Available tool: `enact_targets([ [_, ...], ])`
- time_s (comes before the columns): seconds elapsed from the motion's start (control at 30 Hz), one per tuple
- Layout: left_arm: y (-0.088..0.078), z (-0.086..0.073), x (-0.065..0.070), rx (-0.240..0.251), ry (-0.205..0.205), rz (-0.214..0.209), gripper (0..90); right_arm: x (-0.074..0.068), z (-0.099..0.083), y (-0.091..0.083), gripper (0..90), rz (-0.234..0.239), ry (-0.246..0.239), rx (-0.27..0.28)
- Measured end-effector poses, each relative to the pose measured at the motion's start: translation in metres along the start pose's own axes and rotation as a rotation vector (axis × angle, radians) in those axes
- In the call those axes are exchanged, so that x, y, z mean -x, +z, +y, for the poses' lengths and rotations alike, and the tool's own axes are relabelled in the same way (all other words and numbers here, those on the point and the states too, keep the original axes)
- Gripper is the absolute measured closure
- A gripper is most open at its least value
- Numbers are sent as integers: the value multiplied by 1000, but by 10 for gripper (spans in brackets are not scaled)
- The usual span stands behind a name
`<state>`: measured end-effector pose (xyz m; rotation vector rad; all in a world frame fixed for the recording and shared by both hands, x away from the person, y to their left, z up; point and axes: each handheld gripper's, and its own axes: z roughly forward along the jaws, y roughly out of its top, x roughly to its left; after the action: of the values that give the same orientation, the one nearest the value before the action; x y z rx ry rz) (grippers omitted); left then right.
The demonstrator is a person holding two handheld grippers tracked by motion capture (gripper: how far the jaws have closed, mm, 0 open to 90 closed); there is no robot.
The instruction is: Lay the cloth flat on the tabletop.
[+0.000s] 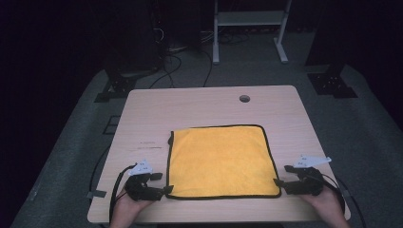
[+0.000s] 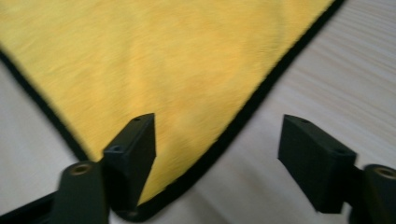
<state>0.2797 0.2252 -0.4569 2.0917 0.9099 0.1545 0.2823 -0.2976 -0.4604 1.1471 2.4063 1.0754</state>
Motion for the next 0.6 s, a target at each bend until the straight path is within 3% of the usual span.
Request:
enact_targets([
  [0.1,4,4,-5,9,-6,28,175,10,2,4,177,-25,36,7],
  [0.13,9,8,-12,9,-9,45,161,19,4,7,127,-61,61,16],
  [0.3,16,13,-22,10,-6,100,39,38,8,15,82,-112,76,32],
  [0.33,18,16,-27,14,-5,128,20,45,10,20,22,-159,74,34],
  [0.4,18,18,-29,16,-2,141,18,48,11,23,17,-172,77,32],
  [0.47,21,22,-36,22,-2,178,0,58,12,29,17,-230,93,39],
  [0.6,28,24,-45,1,-6,200,0,70,9,34,18,-239,141,31],
])
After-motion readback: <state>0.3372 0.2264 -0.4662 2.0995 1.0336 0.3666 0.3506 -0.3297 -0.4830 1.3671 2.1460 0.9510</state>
